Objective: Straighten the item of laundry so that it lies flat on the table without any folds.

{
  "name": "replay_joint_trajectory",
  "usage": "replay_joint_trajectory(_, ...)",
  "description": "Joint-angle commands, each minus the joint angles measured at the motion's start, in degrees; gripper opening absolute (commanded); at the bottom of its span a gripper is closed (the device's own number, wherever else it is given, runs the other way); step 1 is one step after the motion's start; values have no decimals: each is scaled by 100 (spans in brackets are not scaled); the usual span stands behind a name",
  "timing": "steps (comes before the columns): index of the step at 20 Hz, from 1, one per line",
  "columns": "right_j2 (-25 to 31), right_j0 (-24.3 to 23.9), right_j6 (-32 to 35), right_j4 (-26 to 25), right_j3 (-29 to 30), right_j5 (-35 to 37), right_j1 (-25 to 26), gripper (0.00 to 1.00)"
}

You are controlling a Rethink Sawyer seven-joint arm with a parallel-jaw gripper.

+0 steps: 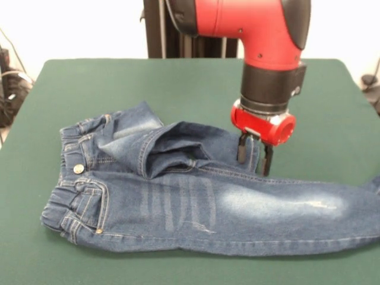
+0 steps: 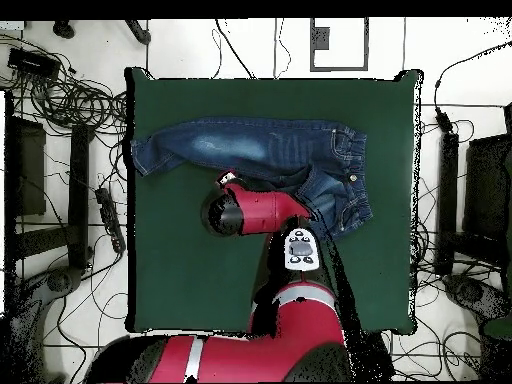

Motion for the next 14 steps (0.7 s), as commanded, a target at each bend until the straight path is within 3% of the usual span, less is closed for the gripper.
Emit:
replay_joint_trajectory(1, 188, 39, 187, -312, 427, -480, 640, 100)
replay_joint_trajectory(9, 116, 37, 90, -513, 458, -645, 770, 100)
replay_joint_trajectory(10, 167, -14, 65, -551, 474, -634, 761, 0)
replay_joint_trajectory(14, 173, -14, 109, -589, 472, -639, 761, 0)
